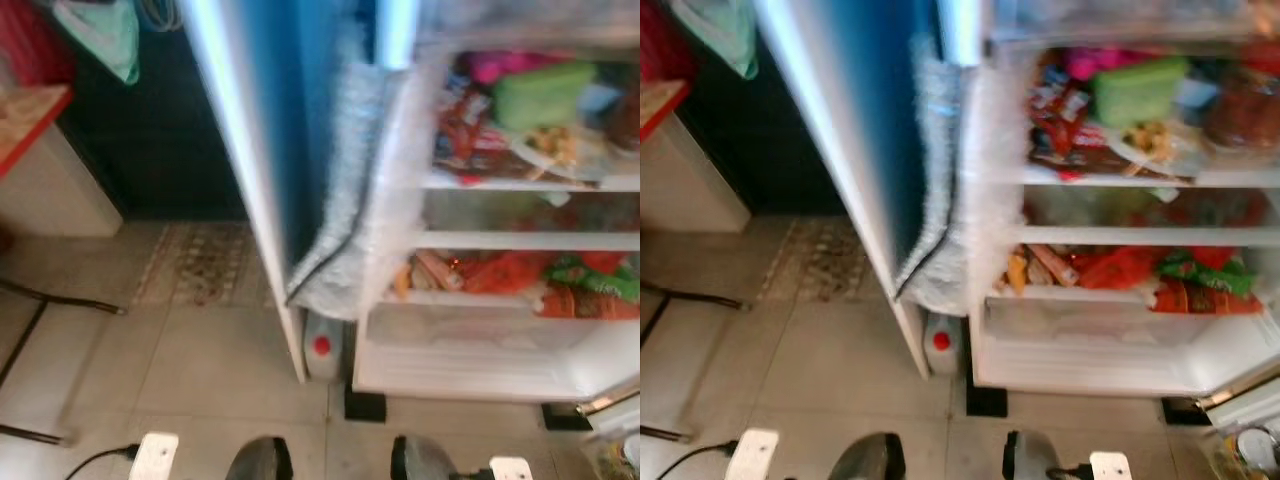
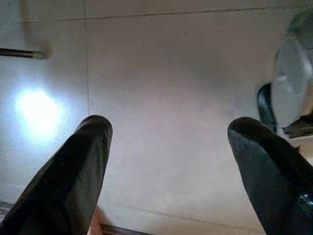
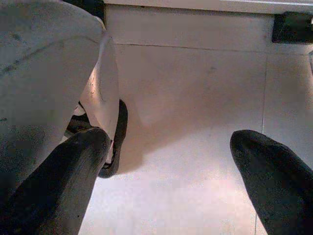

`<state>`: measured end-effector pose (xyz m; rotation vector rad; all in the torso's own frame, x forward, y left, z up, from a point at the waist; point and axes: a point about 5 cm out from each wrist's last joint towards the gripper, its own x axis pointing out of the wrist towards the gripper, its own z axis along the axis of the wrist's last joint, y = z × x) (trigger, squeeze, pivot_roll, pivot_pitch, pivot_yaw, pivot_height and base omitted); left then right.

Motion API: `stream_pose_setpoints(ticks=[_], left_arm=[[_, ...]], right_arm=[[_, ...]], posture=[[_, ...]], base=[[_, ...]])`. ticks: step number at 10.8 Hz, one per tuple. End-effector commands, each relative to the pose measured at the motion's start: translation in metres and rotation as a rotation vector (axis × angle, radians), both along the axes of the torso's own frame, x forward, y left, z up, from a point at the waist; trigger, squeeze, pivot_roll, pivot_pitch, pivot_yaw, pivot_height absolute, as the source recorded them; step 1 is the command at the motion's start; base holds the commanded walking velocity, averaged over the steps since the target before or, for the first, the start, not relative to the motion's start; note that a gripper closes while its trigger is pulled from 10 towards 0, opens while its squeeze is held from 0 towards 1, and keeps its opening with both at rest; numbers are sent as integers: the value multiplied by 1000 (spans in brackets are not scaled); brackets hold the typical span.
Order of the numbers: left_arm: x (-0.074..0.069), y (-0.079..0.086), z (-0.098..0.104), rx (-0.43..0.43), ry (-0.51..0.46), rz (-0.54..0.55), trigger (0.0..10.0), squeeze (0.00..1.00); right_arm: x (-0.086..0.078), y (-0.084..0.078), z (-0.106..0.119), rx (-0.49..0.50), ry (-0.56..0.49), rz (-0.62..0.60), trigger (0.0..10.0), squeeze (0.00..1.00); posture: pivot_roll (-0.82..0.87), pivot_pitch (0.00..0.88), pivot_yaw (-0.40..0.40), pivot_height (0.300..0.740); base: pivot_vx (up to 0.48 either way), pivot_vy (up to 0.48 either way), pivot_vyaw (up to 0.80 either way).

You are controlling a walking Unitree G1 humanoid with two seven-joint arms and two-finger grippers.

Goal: Restocking fridge

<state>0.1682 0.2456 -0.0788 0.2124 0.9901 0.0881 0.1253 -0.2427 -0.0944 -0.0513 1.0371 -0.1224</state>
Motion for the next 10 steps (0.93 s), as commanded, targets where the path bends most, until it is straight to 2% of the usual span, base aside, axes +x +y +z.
stream_pose_setpoints(ticks=[1,5,10], left_arm=[[-4,-1,-2,-2,24,-5,10000,0],[1,-6,-1,-7,8,-18,10000,0],[5,-9,0,-22,-12,-2,10000,0]], right_arm=[[1,15,-3,49,0,11,10000,0],[1,15,-3,57,0,2,10000,0],[3,15,-3,64,-13,-1,10000,0]], posture=[[-18,109,119,676],[-14,112,117,736],[-13,106,113,740]], base=[[0,0,0],[0,0,0],[0,0,0]])
